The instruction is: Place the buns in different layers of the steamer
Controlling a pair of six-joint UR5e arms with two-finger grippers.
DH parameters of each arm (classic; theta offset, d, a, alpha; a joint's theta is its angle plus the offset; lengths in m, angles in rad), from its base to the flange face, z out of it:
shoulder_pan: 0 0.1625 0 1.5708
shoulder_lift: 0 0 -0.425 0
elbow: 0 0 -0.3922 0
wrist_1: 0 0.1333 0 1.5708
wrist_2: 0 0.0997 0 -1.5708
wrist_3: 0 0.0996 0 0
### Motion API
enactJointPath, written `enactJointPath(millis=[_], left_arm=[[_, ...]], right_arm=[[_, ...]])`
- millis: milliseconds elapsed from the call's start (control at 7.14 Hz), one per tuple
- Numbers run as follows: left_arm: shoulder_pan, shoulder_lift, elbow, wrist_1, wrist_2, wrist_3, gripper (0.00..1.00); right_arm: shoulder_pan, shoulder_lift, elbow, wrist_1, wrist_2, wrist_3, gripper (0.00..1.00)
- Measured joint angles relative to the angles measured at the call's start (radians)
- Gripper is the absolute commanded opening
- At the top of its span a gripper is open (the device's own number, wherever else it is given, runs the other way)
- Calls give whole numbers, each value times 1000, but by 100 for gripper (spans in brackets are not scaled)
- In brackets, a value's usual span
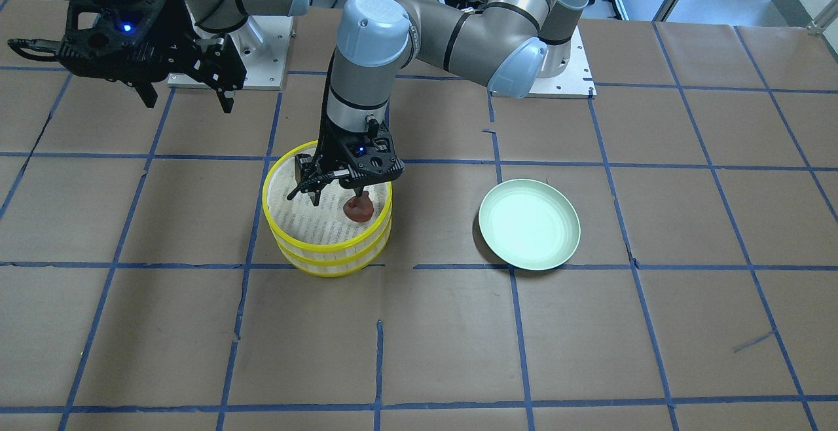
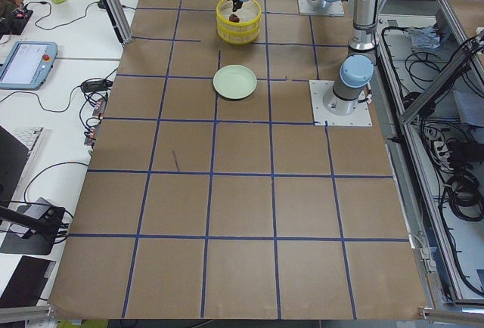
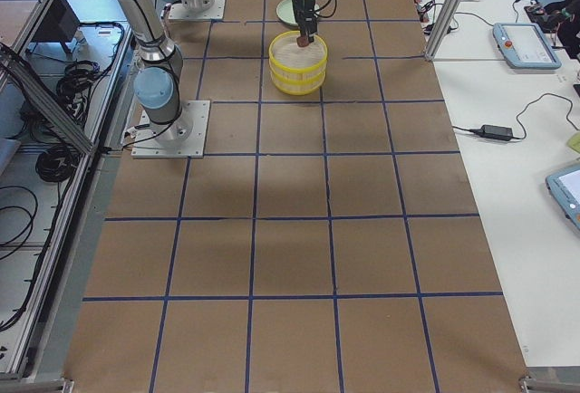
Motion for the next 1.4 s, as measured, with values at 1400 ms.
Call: enactJointPath(millis=[1400], left_arm=[[581, 375, 202, -824, 86, 970, 100]], right_arm=[[6, 0, 4, 0, 1, -6, 100]])
